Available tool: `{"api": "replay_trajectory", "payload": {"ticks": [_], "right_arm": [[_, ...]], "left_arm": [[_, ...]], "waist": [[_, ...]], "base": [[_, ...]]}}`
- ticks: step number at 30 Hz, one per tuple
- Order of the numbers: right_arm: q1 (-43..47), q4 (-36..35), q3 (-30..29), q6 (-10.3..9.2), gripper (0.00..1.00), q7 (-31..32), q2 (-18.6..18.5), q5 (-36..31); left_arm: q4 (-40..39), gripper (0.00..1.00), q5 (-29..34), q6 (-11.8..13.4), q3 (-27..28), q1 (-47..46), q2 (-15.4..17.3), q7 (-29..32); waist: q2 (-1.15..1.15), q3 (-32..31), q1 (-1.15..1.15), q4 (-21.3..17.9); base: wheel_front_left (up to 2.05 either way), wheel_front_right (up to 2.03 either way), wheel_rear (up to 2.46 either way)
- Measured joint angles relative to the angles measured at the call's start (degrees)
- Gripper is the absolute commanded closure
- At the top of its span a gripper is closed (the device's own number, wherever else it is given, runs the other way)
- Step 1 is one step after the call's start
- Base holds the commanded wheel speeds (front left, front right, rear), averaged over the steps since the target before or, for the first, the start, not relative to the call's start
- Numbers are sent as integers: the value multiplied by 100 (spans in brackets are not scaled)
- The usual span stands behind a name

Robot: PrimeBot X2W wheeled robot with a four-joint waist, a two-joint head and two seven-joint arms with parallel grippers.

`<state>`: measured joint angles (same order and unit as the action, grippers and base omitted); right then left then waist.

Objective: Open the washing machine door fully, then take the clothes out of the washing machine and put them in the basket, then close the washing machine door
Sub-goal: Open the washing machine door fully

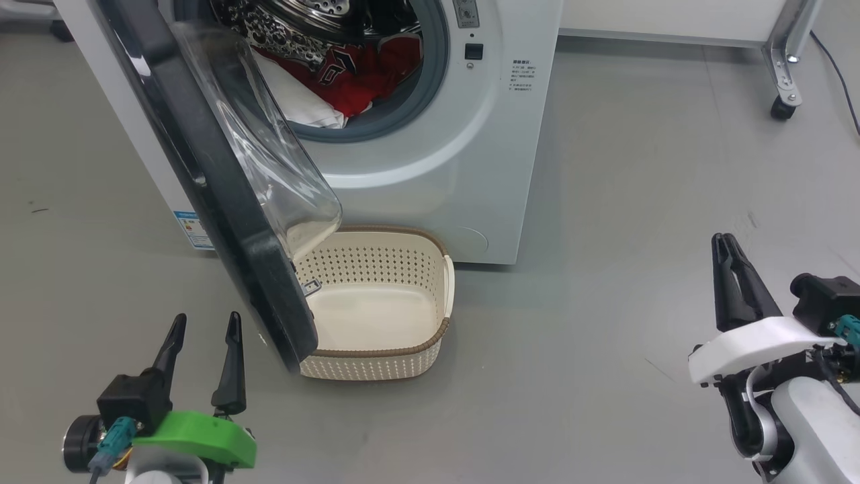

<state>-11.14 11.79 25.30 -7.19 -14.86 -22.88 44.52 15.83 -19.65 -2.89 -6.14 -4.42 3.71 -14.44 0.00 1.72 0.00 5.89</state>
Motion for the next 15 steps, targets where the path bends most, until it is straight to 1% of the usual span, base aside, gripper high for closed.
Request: {"api": "replay_trajectory", "payload": {"ticks": [7, 10, 15], "right_arm": [[569, -347, -489, -1, 0, 0, 378, -383], [723, -591, -840, -2, 0, 0, 575, -554], [844, -906, -1006, -2, 0, 0, 802, -912]], "left_arm": [[-26, 0, 0, 0, 48, 5, -19, 0], [-34, 0, 0, 0, 75, 24, -41, 0], [-47, 0, 1, -1, 112, 94, -55, 0]], "waist": [[0, 10, 0, -22], [0, 9, 0, -34], [0, 6, 0, -80]], "base": [[0, 0, 0], [0, 0, 0], [0, 0, 0]]}}
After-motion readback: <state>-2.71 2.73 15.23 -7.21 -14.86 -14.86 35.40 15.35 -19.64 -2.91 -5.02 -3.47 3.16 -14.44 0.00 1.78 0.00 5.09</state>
